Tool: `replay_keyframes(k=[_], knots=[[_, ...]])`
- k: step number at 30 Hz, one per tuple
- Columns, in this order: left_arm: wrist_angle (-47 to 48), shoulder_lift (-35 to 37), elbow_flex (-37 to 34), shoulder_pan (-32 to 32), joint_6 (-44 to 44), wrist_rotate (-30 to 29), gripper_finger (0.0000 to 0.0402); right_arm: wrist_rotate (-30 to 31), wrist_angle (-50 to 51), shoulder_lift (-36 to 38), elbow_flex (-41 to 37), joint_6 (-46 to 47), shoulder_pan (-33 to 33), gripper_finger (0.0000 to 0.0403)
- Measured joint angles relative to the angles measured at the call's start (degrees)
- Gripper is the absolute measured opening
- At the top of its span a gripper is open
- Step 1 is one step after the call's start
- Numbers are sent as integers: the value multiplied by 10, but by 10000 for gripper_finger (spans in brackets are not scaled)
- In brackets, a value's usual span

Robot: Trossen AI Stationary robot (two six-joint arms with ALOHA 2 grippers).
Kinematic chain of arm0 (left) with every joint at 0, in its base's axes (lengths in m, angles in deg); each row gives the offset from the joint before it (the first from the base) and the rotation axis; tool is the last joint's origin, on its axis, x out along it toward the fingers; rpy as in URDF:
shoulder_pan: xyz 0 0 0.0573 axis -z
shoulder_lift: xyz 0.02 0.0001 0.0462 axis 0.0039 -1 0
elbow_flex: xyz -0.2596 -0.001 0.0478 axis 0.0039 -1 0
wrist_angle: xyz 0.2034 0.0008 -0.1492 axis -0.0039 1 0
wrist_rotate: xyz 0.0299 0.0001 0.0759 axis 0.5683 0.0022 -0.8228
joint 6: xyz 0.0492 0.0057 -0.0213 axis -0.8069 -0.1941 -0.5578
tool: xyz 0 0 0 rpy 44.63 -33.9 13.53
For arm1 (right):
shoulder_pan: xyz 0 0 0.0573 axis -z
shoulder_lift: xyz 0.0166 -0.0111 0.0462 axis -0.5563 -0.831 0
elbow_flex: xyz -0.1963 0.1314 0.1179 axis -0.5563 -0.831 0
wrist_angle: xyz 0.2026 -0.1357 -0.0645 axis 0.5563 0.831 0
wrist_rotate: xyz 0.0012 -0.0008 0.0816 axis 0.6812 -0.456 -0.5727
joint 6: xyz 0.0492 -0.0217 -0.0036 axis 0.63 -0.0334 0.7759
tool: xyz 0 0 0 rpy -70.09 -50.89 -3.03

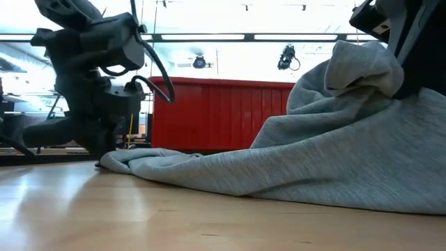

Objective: Fold Laundry from Bin
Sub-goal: Fold the gray shirt

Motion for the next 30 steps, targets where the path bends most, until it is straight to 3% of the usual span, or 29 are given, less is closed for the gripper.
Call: replay_keyframes(k=[2, 6, 11, 15, 18, 25, 30], knots=[[26, 7, 11, -1, -1, -9, 15, -4, 0, 0, 0, 0, 0, 27], [129, 28, 51, 0, 4, -30, 14, -46, 10, 0, 0, -6, -1, 27], [222, 68, 89, 0, 18, -1, 14, -47, 92, -1, 0, 23, -13, 22], [242, 97, 92, 0, 26, 12, 14, -49, 152, -1, 0, 65, -15, 20], [248, 115, 92, 0, 37, 44, 14, -72, 195, -1, 0, 96, -15, 21], [240, 136, 92, 23, 10, 215, 14, -91, 358, -1, 0, 257, -16, 20], [223, 136, 92, 83, -32, 235, 13, -102, 432, -1, 0, 369, -16, 20]])
